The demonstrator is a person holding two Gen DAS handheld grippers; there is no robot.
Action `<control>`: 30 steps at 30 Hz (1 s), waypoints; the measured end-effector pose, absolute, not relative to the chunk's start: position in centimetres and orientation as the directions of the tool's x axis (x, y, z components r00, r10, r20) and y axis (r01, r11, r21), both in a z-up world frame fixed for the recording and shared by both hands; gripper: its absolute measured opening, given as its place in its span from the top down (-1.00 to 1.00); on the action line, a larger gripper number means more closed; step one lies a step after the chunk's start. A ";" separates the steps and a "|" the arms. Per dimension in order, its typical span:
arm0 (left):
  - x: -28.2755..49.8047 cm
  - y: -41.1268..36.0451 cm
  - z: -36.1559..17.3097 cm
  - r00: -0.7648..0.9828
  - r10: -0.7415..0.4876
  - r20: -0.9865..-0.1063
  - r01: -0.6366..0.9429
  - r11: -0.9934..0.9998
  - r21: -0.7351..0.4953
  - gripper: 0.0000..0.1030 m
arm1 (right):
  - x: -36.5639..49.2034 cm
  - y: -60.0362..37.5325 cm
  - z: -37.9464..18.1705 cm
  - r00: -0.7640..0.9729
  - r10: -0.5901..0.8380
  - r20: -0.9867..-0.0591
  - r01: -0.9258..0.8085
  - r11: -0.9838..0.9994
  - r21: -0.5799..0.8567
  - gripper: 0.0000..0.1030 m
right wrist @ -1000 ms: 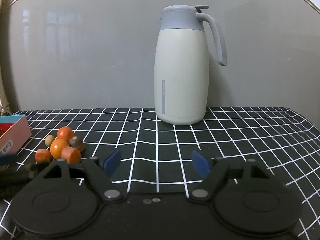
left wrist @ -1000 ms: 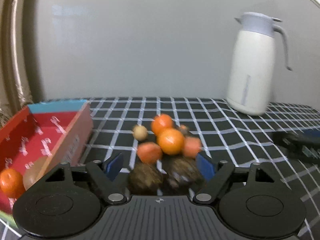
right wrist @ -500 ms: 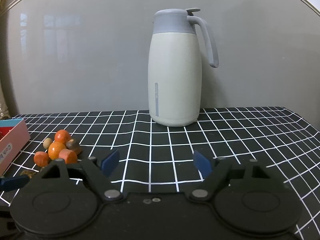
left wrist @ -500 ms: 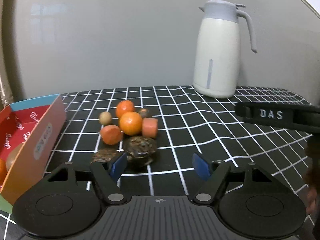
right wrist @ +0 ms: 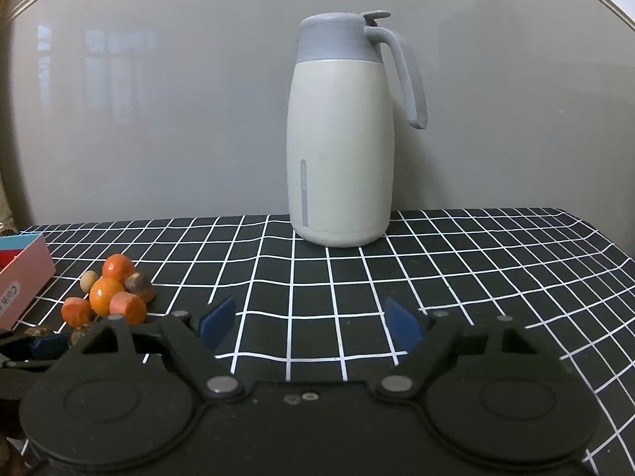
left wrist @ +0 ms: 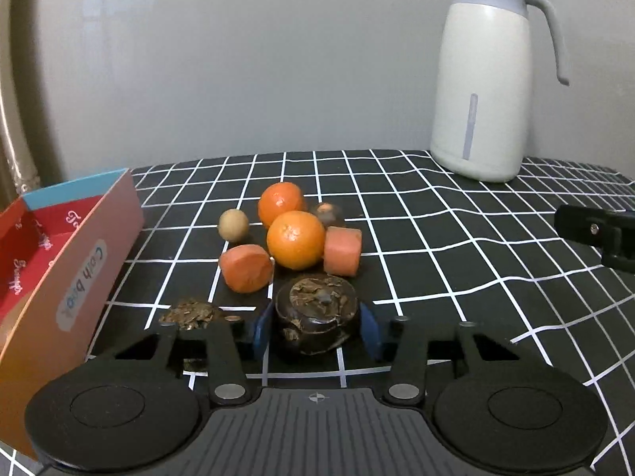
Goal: Organize fruits
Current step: 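Grasp the dark round brown fruit with the left gripper, then place the dark brown fruit into the red box, open left gripper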
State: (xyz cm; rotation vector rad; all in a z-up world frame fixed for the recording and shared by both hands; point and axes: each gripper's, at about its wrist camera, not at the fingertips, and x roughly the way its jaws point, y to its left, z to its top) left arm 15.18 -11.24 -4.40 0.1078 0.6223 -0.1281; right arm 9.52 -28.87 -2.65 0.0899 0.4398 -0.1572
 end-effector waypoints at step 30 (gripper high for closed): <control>8.1 -0.9 2.2 0.896 0.027 -0.442 0.010 0.997 0.081 0.10 | 8.9 -21.0 -1.7 0.899 -0.023 -0.437 0.037 0.999 0.023 -0.59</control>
